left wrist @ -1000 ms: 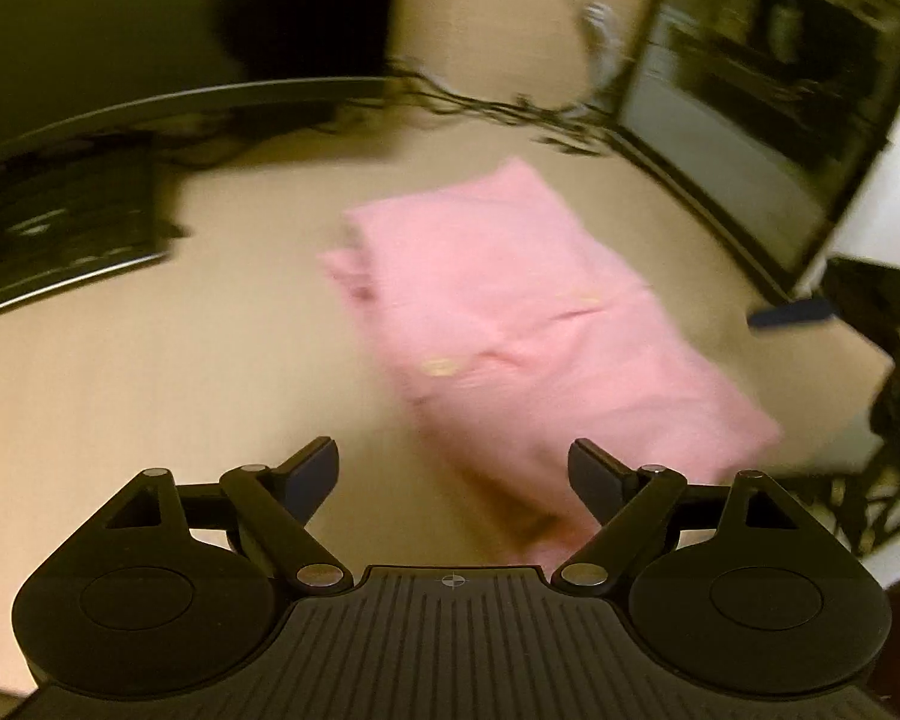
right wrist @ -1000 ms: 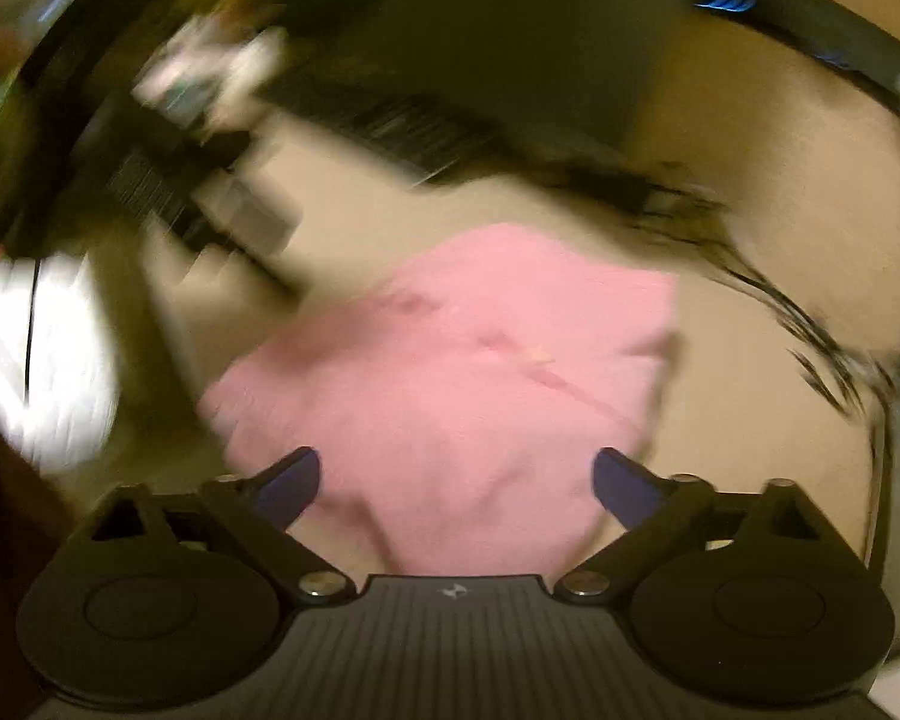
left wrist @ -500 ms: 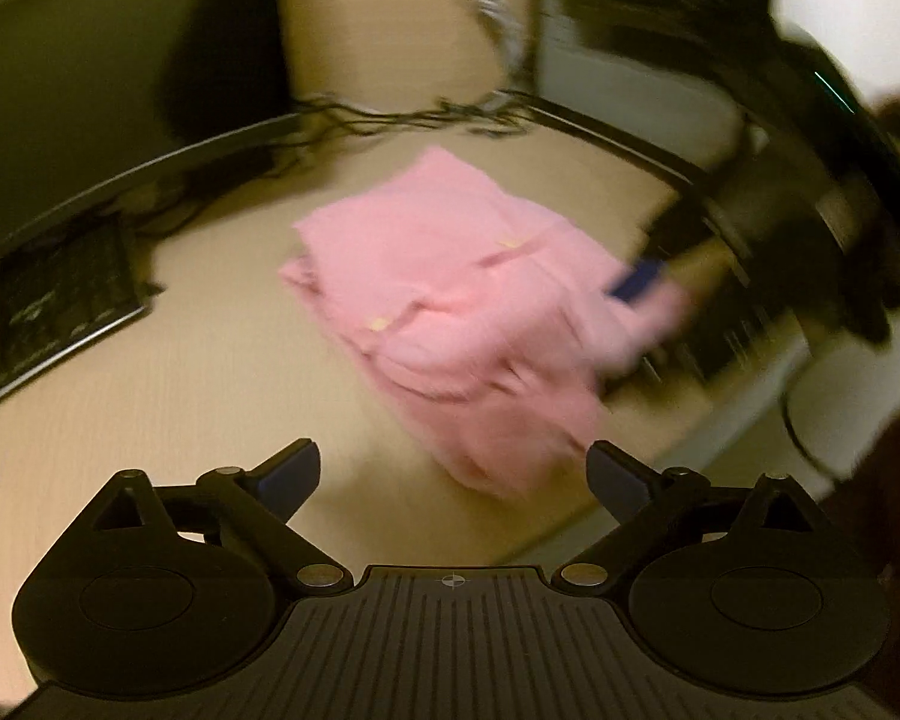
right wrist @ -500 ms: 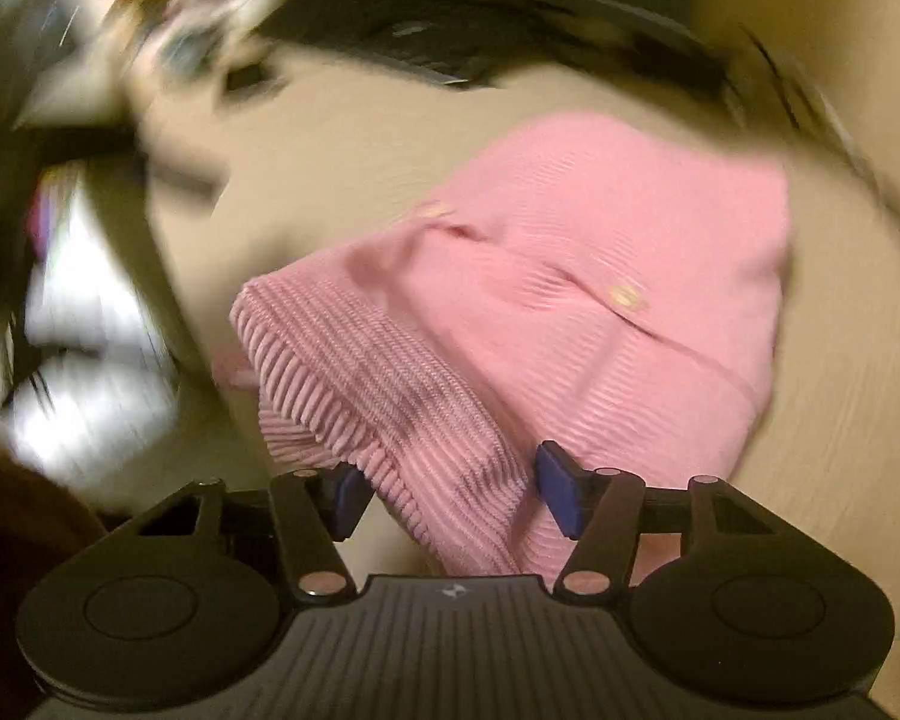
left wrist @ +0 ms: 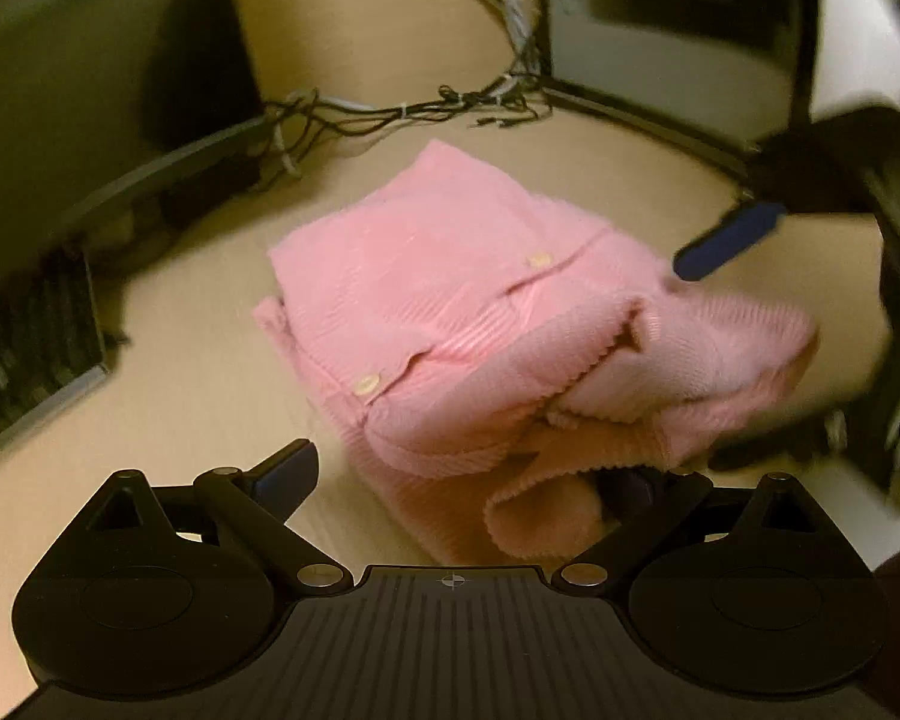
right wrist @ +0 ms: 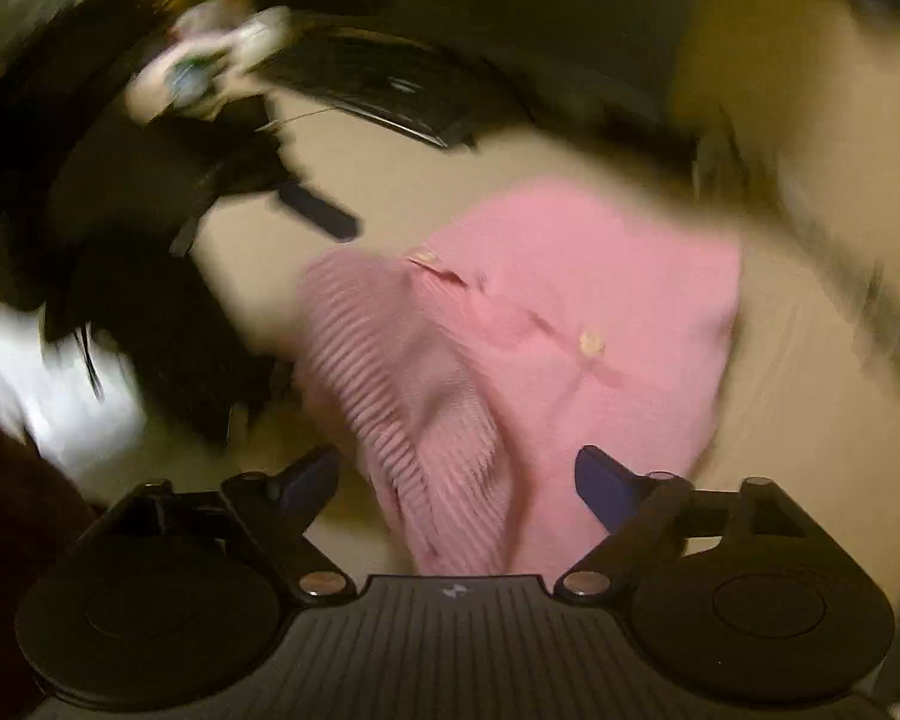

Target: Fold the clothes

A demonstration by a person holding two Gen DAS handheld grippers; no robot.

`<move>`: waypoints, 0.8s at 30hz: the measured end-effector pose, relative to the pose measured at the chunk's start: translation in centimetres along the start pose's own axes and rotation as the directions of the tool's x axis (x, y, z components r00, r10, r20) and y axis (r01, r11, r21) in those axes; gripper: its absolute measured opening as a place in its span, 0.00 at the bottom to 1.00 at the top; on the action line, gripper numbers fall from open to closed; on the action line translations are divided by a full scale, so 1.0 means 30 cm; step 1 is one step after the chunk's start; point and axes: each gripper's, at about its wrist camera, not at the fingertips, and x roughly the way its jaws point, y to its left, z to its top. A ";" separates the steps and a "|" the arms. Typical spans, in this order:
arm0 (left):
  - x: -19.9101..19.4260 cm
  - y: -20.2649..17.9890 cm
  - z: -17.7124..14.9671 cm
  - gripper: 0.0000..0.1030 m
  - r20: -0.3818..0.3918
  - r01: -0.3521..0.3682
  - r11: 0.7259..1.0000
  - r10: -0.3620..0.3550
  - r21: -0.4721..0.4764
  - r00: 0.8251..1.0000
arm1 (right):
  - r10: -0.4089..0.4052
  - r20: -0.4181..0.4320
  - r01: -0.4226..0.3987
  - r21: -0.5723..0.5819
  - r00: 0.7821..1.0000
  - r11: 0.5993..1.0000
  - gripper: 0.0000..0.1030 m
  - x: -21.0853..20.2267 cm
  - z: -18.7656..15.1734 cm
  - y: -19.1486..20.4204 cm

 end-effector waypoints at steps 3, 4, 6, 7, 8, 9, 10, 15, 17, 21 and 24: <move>0.009 0.068 0.010 0.97 -0.007 0.099 0.986 -0.100 -0.134 0.995 | -0.101 0.017 0.102 -0.177 0.995 0.979 0.85 0.017 -0.033 0.073; 0.011 0.087 0.015 0.97 0.000 0.124 0.977 -0.126 -0.174 0.992 | -0.117 0.021 0.119 -0.196 0.993 0.973 0.85 0.033 -0.032 0.085; 0.010 0.121 0.023 0.97 0.020 0.168 0.954 -0.169 -0.248 0.985 | -0.149 0.030 0.152 -0.234 0.988 0.960 0.84 0.064 -0.030 0.109; 0.007 0.134 0.027 0.97 0.031 0.185 0.943 -0.184 -0.278 0.982 | -0.165 0.035 0.168 -0.253 0.986 0.953 0.83 0.079 -0.028 0.121; -0.001 0.140 0.030 0.97 0.037 0.191 0.940 -0.188 -0.282 0.981 | -0.167 0.030 0.169 -0.255 0.986 0.952 0.67 0.093 -0.022 0.127; -0.010 0.146 0.032 0.97 0.043 0.197 0.938 -0.193 -0.286 0.980 | -0.136 -0.001 0.133 -0.204 0.991 0.970 0.43 0.103 0.001 0.113; -0.021 0.151 0.034 0.97 0.049 0.200 0.938 -0.195 -0.284 0.980 | -0.087 -0.041 0.083 -0.094 0.995 0.992 0.42 0.110 0.029 0.077; -0.141 0.119 0.020 1.00 0.109 0.141 0.989 -0.136 -0.037 0.985 | 0.132 -0.060 -0.082 0.515 0.989 0.853 0.34 0.111 0.075 -0.205; -0.170 0.087 0.003 1.00 0.137 0.105 0.989 -0.119 0.108 0.983 | 0.158 -0.046 -0.094 0.633 0.986 0.769 0.32 0.107 0.060 -0.273; -0.125 0.038 -0.007 1.00 0.140 0.052 0.948 -0.100 0.313 0.985 | 0.133 -0.072 -0.060 0.623 0.988 0.780 0.29 0.088 0.086 -0.278; -0.061 0.032 0.005 1.00 0.149 0.078 0.921 -0.144 0.381 0.978 | 0.106 -0.107 -0.030 0.552 0.989 0.833 0.28 0.046 0.122 -0.226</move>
